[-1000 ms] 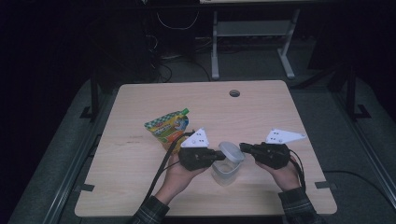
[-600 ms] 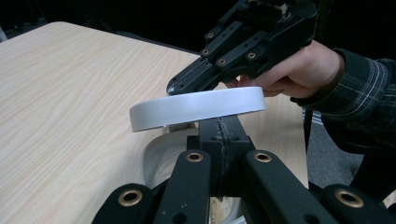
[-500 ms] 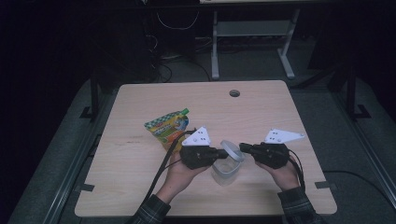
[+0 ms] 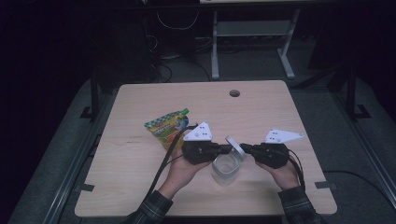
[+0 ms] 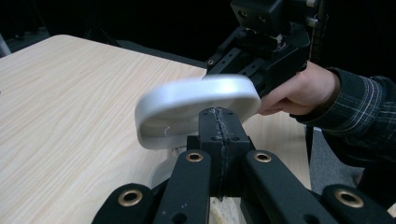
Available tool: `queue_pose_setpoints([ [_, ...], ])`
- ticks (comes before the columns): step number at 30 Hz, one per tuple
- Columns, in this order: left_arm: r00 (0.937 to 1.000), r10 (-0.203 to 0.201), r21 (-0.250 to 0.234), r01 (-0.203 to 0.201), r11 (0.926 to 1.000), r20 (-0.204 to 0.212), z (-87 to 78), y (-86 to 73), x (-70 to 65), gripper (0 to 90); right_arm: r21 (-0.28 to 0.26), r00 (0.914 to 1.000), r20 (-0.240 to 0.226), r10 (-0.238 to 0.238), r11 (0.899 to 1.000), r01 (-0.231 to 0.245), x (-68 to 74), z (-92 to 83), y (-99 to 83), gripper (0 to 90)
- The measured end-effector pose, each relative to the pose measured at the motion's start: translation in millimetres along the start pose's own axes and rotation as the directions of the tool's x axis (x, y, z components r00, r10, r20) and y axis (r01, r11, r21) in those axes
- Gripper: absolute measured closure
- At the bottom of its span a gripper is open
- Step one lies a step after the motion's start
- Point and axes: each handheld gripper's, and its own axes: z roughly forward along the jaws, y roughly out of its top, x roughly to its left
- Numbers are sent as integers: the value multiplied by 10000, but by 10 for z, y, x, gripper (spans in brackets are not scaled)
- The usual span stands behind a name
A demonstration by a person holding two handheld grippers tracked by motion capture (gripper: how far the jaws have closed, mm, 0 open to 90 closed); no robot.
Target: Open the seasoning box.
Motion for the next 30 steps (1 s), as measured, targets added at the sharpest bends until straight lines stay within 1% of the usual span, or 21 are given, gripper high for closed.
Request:
queue_pose_setpoints([
  [4, 10000, -50, -20, 50, 10000, 35, 21, 3, 2, 900, 78, 10000, 6, -45, 10000, 45, -4, 10, -9, 897],
  [12, 10000, 20, 124, -20, 9999, 38, 11, -10, 4, 900, 141, 10000, 51, 26, 9999, -27, -10, 14, -15, 897],
  [13, 10000, -79, 145, 78, 9999, 31, 4, -18, 5, 900, 142, 9999, 96, 45, 9999, -46, -16, 14, -19, 897],
  [16, 9999, -107, 159, 106, 9998, 58, -1, -26, 11, 900, 103, 9999, 142, 1, 9999, -2, -30, 9, -23, 896],
  [17, 9999, -137, 192, 136, 9997, 57, -12, -39, 21, 900, 90, 9998, 199, 72, 9999, -74, -37, 1, -28, 896],
  [19, 9999, -150, 269, 149, 9995, 29, -24, -49, 37, 900, 41, 9997, 254, 24, 10000, -25, -52, -4, -32, 897],
  [22, 9998, -214, 247, 213, 9995, 25, -38, -56, 48, 900, 51, 9995, 289, 102, 9999, -104, -54, -9, -36, 896],
  [24, 9997, -246, 237, 245, 9994, 28, -69, -61, 69, 900, 5, 9988, 457, 158, 9999, -158, -74, -21, -50, 895],
  [25, 9997, -246, 237, 245, 9994, 28, -69, -61, 69, 900, 5, 9984, 506, 233, 9997, -233, -80, -29, -55, 888],
  [30, 9993, -361, 192, 360, 9992, 55, -122, -77, 102, 900, -52, 9974, 652, 302, 9995, -300, -122, -56, -75, 838],
])
